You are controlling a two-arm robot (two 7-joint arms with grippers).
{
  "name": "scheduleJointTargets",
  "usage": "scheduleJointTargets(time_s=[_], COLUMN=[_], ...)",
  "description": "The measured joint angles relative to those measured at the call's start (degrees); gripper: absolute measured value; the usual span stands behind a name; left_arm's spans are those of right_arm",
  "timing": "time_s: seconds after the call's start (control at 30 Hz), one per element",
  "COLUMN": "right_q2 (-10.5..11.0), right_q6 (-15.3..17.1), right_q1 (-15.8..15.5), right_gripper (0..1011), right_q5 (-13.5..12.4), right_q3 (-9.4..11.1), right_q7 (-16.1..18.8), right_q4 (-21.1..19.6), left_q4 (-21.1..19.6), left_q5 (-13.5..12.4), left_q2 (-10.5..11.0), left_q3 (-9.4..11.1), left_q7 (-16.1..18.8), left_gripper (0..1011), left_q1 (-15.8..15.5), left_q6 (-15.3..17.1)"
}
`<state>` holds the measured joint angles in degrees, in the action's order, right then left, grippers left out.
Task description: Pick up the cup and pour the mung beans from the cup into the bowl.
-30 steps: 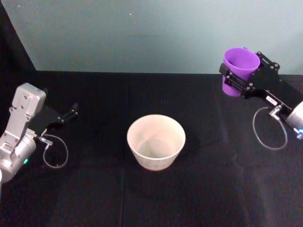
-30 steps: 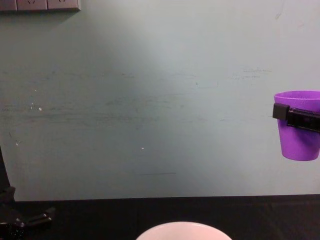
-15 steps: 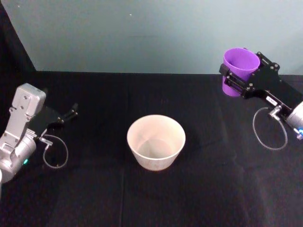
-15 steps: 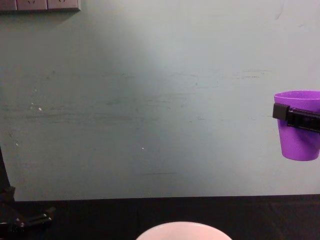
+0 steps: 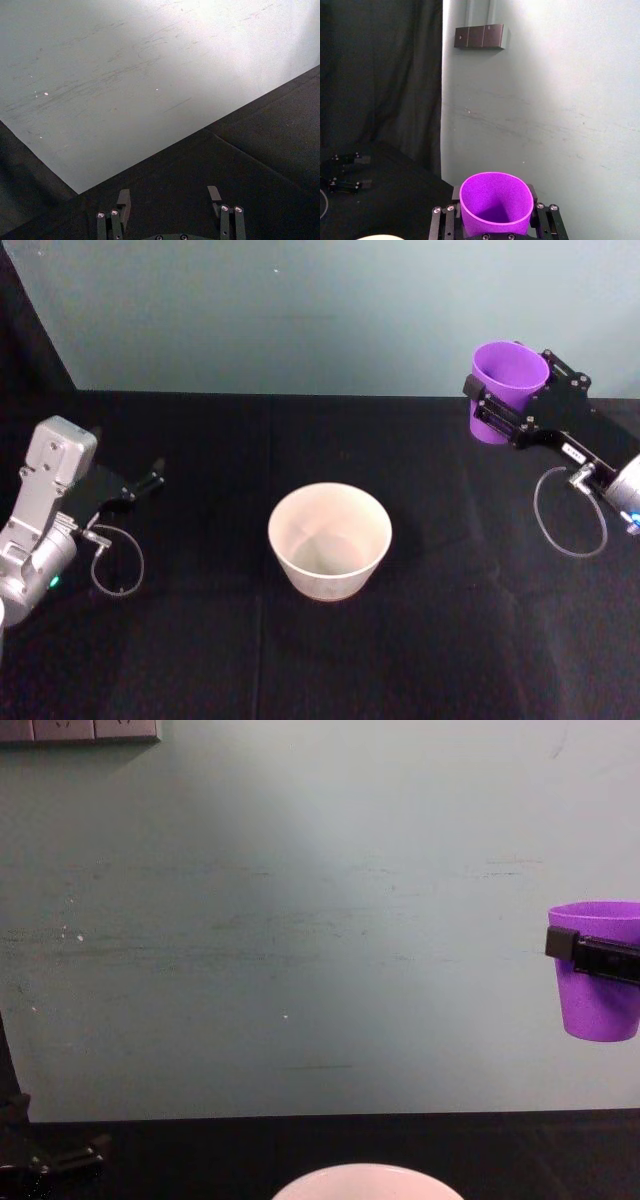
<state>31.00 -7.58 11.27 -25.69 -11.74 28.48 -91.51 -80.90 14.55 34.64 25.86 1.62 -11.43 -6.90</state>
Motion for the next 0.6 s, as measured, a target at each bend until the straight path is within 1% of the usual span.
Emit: scheduleJointTargets(time_s=[0.6], right_q2=[0.0], right_q6=[0.0], right_q1=[0.0], right_gripper=[736], right_q5=[0.0], right_q3=[0.0], right_q7=[0.0], right_q4=[0.0], left_q4=[0.0], left_q5=[0.0], left_q2=[0.0], left_q3=[0.0], left_q7=[0.0], left_gripper=[1000], left_q1=[0.0], left_q6=[0.0])
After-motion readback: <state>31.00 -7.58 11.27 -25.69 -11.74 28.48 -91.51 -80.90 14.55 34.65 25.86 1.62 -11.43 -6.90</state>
